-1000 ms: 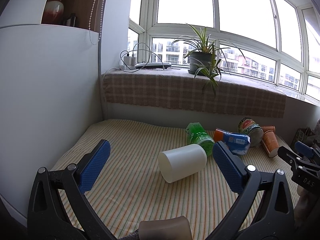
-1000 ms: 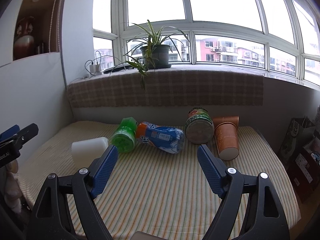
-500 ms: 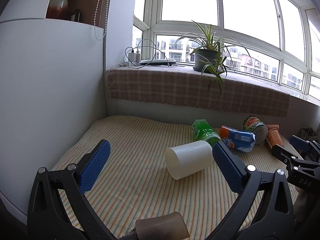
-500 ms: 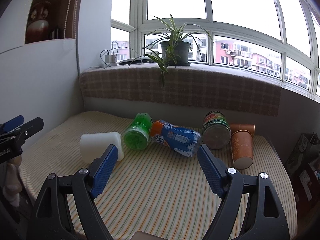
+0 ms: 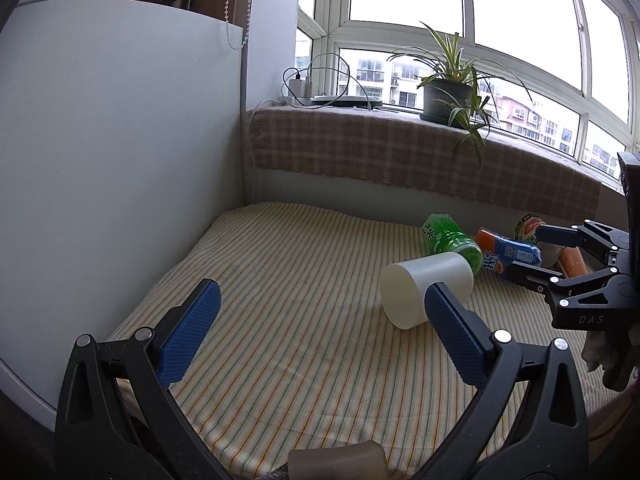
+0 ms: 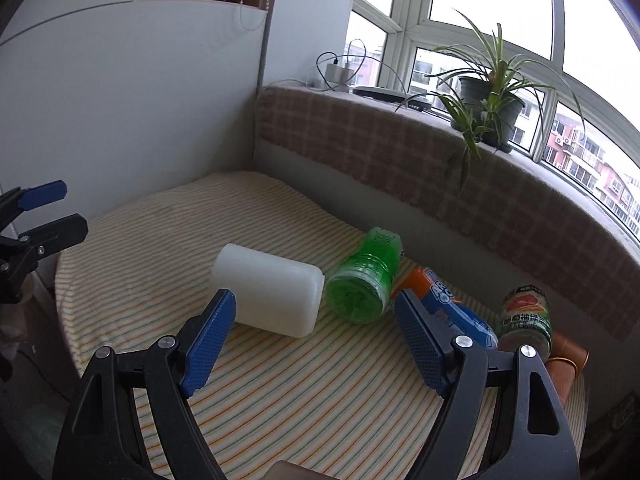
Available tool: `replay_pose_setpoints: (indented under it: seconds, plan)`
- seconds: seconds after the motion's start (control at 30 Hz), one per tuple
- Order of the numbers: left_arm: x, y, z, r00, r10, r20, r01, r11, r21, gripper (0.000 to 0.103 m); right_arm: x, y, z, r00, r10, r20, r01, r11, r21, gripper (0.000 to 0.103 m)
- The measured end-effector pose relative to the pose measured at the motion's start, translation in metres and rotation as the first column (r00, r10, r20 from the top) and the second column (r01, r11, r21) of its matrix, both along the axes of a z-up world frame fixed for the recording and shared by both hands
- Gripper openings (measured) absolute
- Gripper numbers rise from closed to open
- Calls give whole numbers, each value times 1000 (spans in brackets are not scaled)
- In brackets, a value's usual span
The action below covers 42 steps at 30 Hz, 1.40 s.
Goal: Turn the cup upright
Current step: 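Move the right tool toward the white cup and close around its body, then lift the white cup with the right tool and rotate it upright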
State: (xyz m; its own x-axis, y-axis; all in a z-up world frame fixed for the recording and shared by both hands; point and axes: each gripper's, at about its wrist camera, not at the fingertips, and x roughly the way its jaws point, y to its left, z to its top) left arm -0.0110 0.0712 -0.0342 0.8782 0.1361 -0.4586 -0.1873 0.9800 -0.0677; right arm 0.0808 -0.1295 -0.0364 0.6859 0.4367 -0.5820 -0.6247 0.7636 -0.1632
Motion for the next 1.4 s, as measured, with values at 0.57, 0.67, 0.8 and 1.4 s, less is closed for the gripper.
replay_pose_setpoints:
  seconds: [0.57,0.67,0.8,1.4]
  plan:
    - [-18,23,-16,997,30,-76,-31,999,-9,103,28,76,-44,899,415,-144,-431,775,-462,81]
    - [-21,28,-17,995,41,-86,-43,999,-19,103,29,85,-51,877,454,-158,-461,703,-541,81]
    - [-24,33,-20,994,57,-96,-59,998,-19,103,35,98,-59,854,484,-194,-495,638,-590,82]
    - [-28,54,-18,989,108,-101,-112,993,-35,103,62,126,-83,833,519,-192,-485,516,-706,79]
